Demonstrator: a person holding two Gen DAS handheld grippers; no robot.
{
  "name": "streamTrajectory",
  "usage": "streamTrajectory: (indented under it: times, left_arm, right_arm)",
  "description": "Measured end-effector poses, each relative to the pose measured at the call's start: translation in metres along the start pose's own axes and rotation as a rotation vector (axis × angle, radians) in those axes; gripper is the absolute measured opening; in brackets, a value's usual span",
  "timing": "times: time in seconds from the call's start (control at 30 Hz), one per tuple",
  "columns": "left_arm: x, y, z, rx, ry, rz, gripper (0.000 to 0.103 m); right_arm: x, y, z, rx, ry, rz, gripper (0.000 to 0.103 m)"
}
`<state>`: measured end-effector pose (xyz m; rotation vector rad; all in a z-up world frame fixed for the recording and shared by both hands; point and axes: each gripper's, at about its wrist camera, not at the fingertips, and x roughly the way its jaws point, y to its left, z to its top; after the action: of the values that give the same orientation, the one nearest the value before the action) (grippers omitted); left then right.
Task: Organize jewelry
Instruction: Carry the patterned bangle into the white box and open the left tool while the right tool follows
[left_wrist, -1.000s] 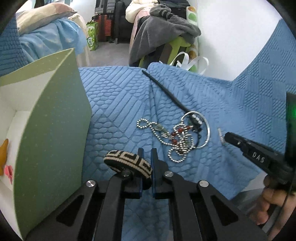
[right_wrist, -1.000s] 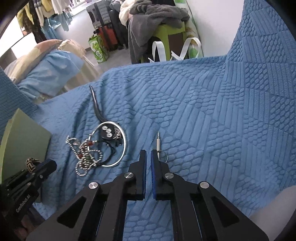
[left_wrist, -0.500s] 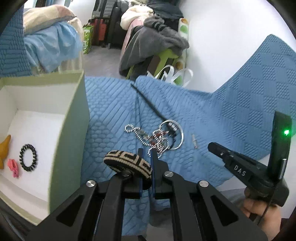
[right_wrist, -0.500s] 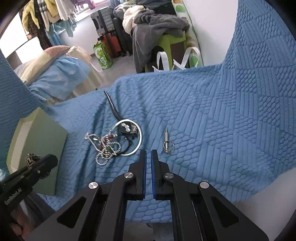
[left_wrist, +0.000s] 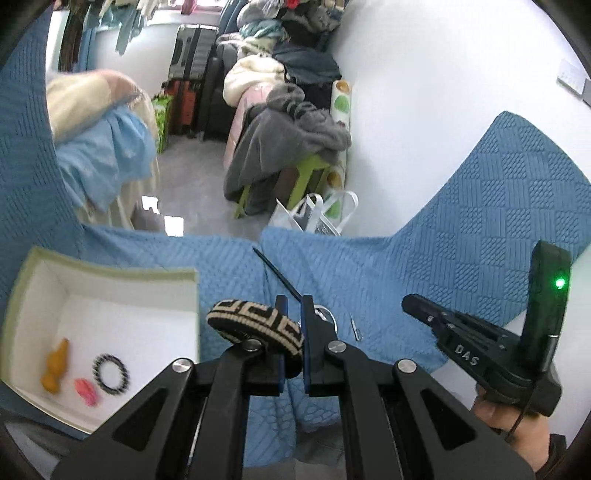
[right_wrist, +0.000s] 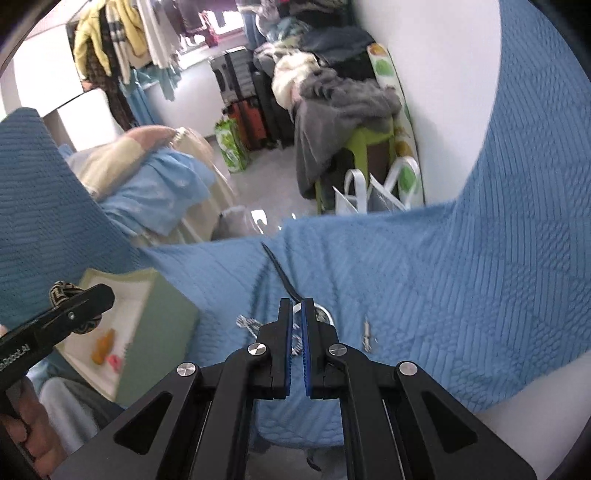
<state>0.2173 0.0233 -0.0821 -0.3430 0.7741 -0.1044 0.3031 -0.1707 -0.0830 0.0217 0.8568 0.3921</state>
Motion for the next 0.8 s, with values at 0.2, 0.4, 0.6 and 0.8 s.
streamTrajectory:
  times: [0.2, 0.4, 0.6, 0.8]
  left_arm:
    - [-0.025, 0.011, 0.022, 0.023, -0.024, 0.016, 0.006]
    - [-0.051, 0.027, 0.032, 0.054, -0.042, 0.056, 0.006]
    - [-0.068, 0.051, 0.032, 0.063, -0.047, 0.101, 0.006]
    - [-0.068, 0.092, 0.019, 0.003, 0.001, 0.129, 0.006]
  right_arm:
    - [-0.026, 0.032, 0.026, -0.046, -0.050, 0.037, 0.003]
    - [-0.044, 0.070, 0.043, -0.079, -0.094, 0.085, 0.003]
    - [-0.041, 0.117, 0.041, -0.126, -0.089, 0.146, 0.003]
    - [-0.018, 0.166, 0.024, -0.180, -0.030, 0.199, 0.003]
